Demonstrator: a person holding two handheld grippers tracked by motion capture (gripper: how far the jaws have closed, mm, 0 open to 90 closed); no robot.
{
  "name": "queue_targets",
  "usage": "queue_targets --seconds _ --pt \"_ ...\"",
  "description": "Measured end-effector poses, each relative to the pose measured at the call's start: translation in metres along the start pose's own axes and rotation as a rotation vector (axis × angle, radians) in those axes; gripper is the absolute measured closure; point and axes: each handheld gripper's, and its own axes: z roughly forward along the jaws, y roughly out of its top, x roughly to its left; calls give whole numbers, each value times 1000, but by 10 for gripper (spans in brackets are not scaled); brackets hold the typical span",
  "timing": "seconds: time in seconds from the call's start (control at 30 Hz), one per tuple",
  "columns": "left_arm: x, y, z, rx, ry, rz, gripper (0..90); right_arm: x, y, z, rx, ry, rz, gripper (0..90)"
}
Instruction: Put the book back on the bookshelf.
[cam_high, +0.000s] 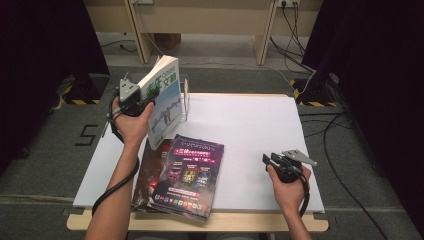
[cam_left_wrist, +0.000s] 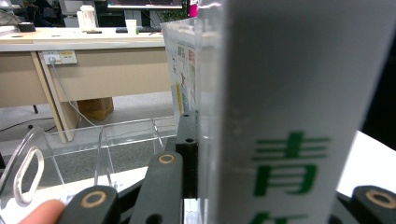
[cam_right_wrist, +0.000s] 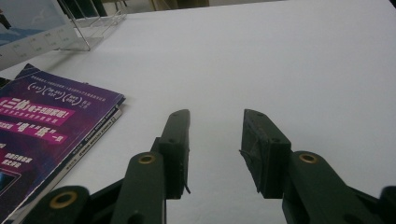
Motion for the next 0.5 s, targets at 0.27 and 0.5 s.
queue_targets --seconds 0.27,0.5 --pt "-3 5 8 -6 4 -3 736 1 0 0 3 3 0 624" --pt "-5 8 16 -15 9 -9 736 0 -1 1 3 3 6 624"
